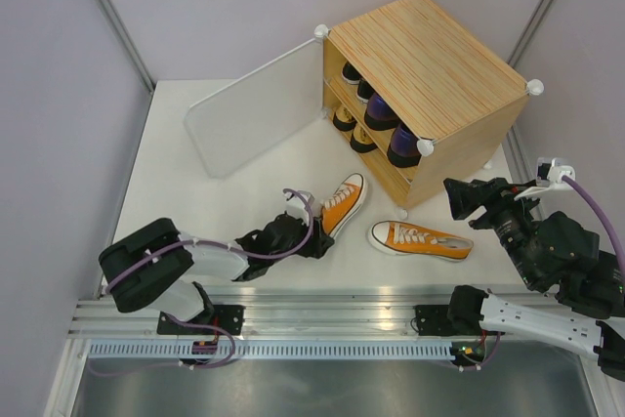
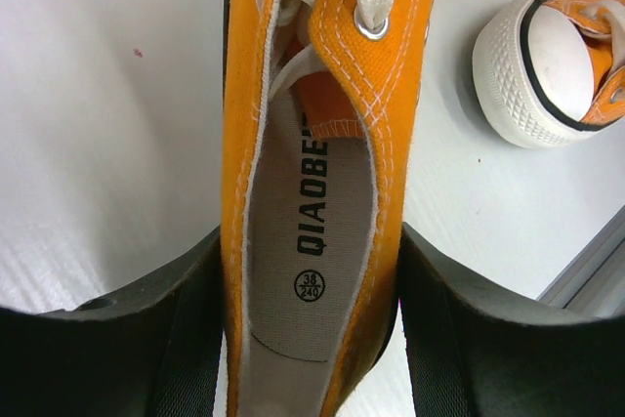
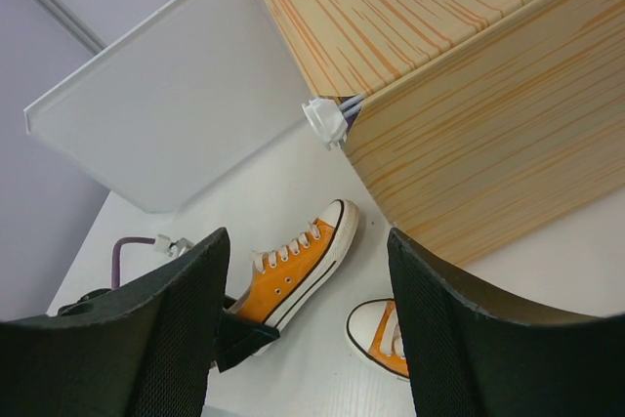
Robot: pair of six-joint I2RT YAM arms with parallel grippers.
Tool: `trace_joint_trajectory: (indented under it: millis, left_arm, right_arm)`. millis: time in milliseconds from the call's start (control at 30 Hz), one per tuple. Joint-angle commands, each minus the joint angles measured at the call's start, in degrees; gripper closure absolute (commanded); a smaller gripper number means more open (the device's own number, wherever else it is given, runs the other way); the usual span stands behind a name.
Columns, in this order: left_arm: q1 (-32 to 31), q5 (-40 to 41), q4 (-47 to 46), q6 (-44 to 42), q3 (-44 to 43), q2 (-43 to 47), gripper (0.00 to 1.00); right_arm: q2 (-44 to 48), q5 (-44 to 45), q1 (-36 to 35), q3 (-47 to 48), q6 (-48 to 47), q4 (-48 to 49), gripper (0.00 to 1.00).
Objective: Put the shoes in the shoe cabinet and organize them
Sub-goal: Pick up the shoe from the center of the board, then place the shoe in the shoe cabinet.
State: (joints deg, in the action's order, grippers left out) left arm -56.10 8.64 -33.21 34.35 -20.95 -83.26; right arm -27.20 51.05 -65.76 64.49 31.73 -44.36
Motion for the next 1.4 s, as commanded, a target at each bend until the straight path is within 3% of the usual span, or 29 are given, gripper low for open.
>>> trace_joint_trajectory:
  millis: [0,300,800,1367]
  left_arm:
    - [0.3,-3.6,-12.5,-2.4,-4.2,-2.8,0.98]
    - [1.3,-4.8,-13.6,-3.6,-10.9,-8.8,0.98]
    - [1.4,4.5,9.0,-20.8,-29.7,-14.4,0.98]
    - [3.5,1.7,17.0,-29.1,-45.8,-25.8,0.98]
  right_arm:
    - [0.3,1.5,0.0,0.7,-1.2,-0.6,0.3]
    - [0.7,3.2,-0.1,0.6,-2.0,-1.3,0.29]
    - [1.9,4.8,-0.1,1.3,-3.4,-1.4,0.29]
    - [2.8,6.8,-0.5,3.3,-5.4,-1.6,0.29]
